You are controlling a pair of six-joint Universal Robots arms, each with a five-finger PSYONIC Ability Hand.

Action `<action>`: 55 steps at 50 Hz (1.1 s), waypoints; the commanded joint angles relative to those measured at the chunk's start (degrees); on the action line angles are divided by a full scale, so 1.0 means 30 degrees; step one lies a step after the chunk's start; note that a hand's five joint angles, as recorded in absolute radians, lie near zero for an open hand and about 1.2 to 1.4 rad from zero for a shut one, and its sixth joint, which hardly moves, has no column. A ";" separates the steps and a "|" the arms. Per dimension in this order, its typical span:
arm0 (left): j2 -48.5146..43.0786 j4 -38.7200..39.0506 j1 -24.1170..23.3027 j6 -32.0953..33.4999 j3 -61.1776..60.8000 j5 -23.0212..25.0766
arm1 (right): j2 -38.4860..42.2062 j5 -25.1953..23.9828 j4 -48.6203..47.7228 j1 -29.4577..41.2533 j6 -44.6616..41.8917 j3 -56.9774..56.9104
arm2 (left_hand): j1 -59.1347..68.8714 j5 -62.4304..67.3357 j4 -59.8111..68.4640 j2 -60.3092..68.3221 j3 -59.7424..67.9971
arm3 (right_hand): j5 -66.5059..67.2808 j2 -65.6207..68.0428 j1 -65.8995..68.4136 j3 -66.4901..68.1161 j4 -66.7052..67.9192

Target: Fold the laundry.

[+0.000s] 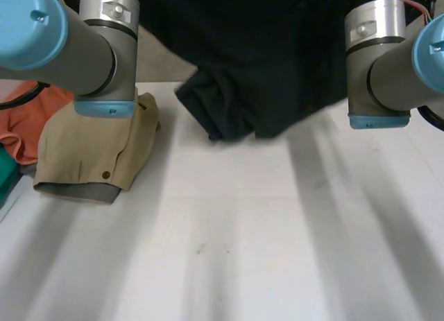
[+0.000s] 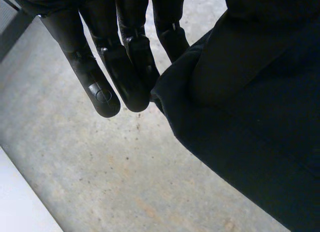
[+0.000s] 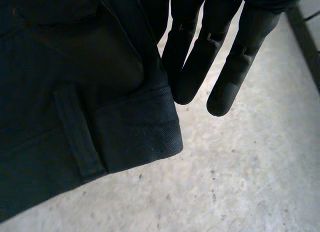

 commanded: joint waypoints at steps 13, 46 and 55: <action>0.2353 -0.1041 -0.0628 -0.3111 -1.2884 -0.0064 | 0.1549 -0.0759 1.1623 -0.0090 0.2823 0.3964 | 0.4596 0.4510 0.3747 0.3776 0.3862 | 0.3486 0.4028 0.5491 0.3773 0.3660; 1.2082 -1.9559 -0.5727 -0.4256 -2.0008 0.0259 | -0.8236 -0.1521 2.2939 -0.4367 -0.3563 1.6306 | 0.4596 0.4510 0.3747 0.3776 0.3862 | 0.3486 0.4028 0.5491 0.3773 0.3660; 0.7721 -1.7192 -0.4415 -0.4227 -1.7085 -0.0062 | -0.8178 -0.1522 1.9835 -0.4426 -0.1688 1.5457 | 0.4596 0.4510 0.3747 0.3776 0.3862 | 0.3486 0.4028 0.5491 0.3773 0.3660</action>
